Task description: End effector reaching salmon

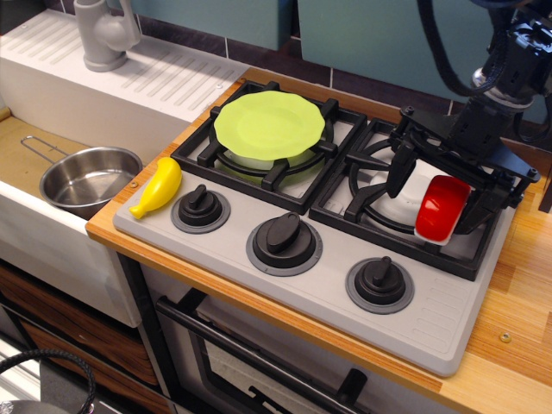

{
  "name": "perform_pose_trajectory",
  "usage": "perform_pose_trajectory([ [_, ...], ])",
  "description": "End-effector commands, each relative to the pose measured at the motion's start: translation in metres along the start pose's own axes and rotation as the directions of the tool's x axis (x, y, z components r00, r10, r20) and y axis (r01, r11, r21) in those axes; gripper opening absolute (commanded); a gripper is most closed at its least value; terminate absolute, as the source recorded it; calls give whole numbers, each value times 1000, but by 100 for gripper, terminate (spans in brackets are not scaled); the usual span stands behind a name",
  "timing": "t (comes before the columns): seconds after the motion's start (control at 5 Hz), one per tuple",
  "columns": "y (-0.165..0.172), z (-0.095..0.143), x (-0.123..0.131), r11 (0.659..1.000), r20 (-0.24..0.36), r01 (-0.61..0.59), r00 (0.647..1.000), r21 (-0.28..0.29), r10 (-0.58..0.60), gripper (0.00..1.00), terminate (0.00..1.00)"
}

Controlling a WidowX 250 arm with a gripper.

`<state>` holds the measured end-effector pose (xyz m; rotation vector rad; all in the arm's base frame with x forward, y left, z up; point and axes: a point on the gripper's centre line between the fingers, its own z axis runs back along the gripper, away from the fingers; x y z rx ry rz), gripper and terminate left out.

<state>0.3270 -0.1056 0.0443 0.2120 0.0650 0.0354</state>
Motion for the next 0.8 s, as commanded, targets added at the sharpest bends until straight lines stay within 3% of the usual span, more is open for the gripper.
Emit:
perform_pose_trajectory([
  [0.0,5,34,6,999,91,-17,996,-38,21,100,0],
  [0.4,5,34,6,999,91,-17,996,-38,21,100,0],
  [0.6,5,34,6,999,91,-17,996,-38,21,100,100],
])
